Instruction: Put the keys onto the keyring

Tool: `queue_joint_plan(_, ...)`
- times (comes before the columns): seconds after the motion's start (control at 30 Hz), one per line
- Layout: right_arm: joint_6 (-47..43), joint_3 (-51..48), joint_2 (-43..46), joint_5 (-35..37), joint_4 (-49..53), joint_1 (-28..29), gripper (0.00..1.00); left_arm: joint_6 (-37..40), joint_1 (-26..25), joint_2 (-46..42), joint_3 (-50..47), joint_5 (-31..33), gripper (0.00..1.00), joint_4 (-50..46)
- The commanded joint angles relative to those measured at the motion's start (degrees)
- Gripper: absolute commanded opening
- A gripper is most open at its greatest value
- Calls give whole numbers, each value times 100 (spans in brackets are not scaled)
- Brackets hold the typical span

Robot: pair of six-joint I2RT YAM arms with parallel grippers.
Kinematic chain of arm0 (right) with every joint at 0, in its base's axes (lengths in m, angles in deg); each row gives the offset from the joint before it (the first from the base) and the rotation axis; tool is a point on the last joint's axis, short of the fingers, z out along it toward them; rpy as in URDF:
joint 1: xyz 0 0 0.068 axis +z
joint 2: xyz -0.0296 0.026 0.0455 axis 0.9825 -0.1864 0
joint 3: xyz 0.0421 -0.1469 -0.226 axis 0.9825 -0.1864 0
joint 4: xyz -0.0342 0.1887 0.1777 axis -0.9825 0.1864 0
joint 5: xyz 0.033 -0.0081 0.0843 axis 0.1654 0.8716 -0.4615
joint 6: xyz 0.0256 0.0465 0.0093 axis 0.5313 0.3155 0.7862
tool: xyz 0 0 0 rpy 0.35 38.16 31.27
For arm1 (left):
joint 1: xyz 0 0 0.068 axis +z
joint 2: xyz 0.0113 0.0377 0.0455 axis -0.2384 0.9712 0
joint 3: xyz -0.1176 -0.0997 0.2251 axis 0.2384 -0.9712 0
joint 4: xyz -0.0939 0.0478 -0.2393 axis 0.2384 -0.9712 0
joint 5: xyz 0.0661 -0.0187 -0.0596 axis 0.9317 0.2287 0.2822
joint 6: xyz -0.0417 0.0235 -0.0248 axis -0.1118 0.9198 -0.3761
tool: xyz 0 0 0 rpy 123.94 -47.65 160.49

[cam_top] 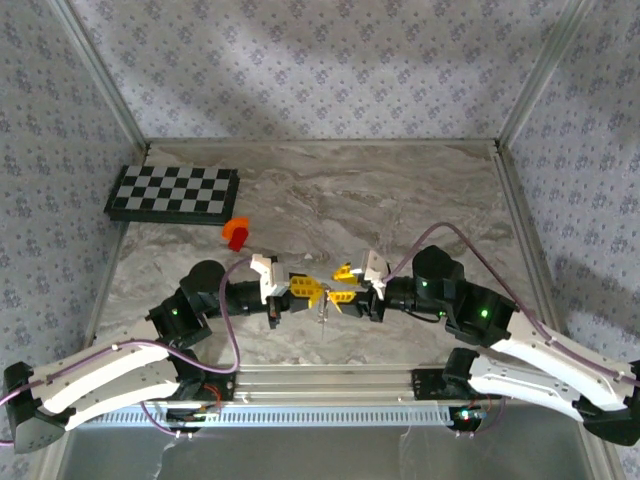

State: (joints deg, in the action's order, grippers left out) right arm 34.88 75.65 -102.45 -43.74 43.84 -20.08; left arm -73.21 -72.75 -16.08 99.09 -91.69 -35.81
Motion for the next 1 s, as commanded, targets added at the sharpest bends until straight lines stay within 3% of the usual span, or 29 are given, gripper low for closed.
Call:
queue_joint_plan(0.0, 151, -68, 59, -225, -268, -66, 34, -110, -27, -76, 8, -242, 0, 429)
queue_joint_plan(0.37, 230, -229, 112, -686, -595, -132, 24, -133, -54, 19, 30, -317, 0, 538)
queue_joint_plan(0.73, 277, -340, 180, -820, -711, -207, 1, -139, -61, 52, 39, -324, 0, 428)
queue_joint_plan(0.83, 250, -331, 218, -814, -632, -240, 0, -8, -87, 65, 166, -100, 0, 7)
queue_joint_plan(0.97, 18, -91, 107, -620, -110, -241, 0, 412, -132, 92, 593, 427, 23, -1177)
